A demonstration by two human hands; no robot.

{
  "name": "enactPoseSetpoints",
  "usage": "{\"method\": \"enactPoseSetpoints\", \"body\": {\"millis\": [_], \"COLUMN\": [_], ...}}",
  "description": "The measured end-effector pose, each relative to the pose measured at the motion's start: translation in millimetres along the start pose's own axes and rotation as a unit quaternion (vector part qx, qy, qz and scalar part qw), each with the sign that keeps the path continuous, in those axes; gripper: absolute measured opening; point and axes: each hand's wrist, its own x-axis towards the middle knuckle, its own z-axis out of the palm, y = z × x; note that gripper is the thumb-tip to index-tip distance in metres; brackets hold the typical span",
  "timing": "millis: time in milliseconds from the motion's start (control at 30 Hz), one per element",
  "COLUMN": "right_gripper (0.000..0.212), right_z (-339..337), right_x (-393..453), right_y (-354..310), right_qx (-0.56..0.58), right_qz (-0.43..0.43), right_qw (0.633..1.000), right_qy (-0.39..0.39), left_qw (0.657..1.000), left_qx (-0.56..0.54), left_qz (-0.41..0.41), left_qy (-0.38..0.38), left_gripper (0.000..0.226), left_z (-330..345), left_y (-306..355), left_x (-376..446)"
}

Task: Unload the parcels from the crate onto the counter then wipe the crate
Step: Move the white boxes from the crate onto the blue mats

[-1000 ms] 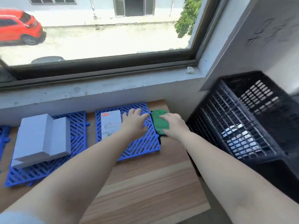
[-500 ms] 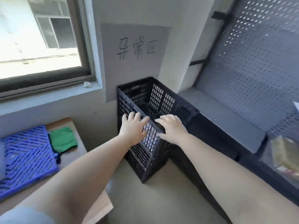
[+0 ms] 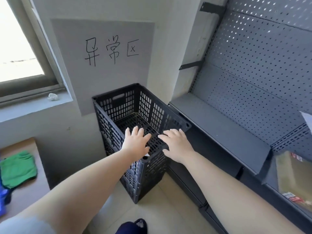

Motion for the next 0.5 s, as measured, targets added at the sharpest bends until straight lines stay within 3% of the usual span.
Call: {"method": "enactPoseSetpoints", "body": {"millis": [300,500], "right_gripper": [0.060,0.062], "right_z": [29,56], "right_x": [115,167], "right_y": [32,56], "right_qx": [-0.022,0.032], "right_qz": [-0.035,-0.043], "right_qw": [0.997,0.990], "right_qy": [-0.058,-0.129], "left_qw": [0.997,0.988], "left_qx": [-0.016,-0.040], "left_qz": [-0.059,-0.096], "left_qy": [-0.053,-0.112], "left_gripper": [0.075,0.066], "left_z": [35,41], "left_y": [-18,-11], "left_x": [89,116]}}
